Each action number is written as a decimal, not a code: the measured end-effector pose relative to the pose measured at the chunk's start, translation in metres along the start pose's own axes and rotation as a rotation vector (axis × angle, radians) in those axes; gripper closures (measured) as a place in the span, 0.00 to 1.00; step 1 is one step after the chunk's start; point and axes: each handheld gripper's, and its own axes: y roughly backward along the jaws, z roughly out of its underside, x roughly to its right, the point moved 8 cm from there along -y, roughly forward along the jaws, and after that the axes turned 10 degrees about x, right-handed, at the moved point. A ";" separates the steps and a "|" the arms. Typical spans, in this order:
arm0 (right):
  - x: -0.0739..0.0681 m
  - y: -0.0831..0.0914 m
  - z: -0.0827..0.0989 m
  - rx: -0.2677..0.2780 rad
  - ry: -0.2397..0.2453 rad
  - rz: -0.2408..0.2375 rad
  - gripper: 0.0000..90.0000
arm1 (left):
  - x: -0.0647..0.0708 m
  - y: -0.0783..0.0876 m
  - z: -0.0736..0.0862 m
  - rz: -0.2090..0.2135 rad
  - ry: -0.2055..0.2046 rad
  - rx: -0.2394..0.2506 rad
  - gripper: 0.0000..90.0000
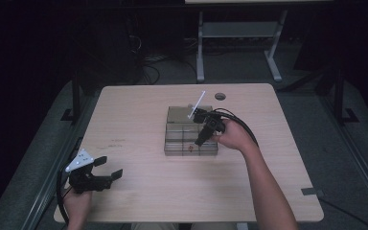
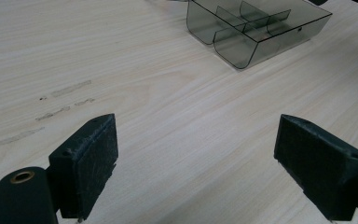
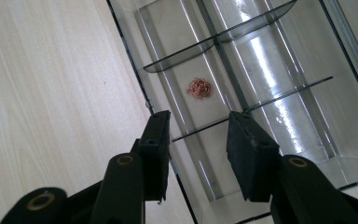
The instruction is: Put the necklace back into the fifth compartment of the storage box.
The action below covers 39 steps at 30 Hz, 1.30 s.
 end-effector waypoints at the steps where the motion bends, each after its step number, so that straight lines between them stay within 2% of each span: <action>1: -0.001 0.002 0.001 0.004 0.007 0.003 0.63 | 0.001 0.000 0.000 0.002 0.002 0.001 0.14; 14: -0.007 0.013 0.012 0.035 0.004 0.004 0.61 | 0.001 0.000 0.000 0.001 -0.002 0.001 0.14; 39: -0.011 0.031 0.040 0.044 -0.009 0.024 0.55 | 0.002 -0.001 0.001 0.000 -0.006 -0.009 0.14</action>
